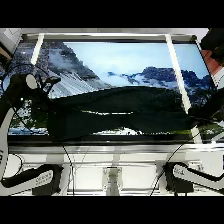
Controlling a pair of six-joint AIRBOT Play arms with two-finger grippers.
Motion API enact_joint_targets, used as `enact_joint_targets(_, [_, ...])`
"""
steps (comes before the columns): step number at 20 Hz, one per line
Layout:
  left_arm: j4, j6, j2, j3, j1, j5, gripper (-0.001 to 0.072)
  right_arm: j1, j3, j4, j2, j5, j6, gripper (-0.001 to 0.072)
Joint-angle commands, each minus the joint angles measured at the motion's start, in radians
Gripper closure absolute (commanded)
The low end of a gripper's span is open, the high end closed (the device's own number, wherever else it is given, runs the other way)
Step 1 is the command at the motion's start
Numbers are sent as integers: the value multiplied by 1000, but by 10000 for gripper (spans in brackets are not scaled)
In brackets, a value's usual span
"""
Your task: Fold the clothes and pants, and hang the long-sleeved shirts on hangers.
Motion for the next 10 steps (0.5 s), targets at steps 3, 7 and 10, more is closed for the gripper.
enact_joint_targets(3, [3,49,-81,-82,54,115,168,-34,-51,4,21,2,-24,303])
enact_joint_targets(7, [21,49,-119,-82,54,188,164,-33,-17,99,58,-153,-3,247])
enact_joint_targets(10, [29,48,-153,-83,53,274,163,-17,-18,255,51,-327,-4,230])
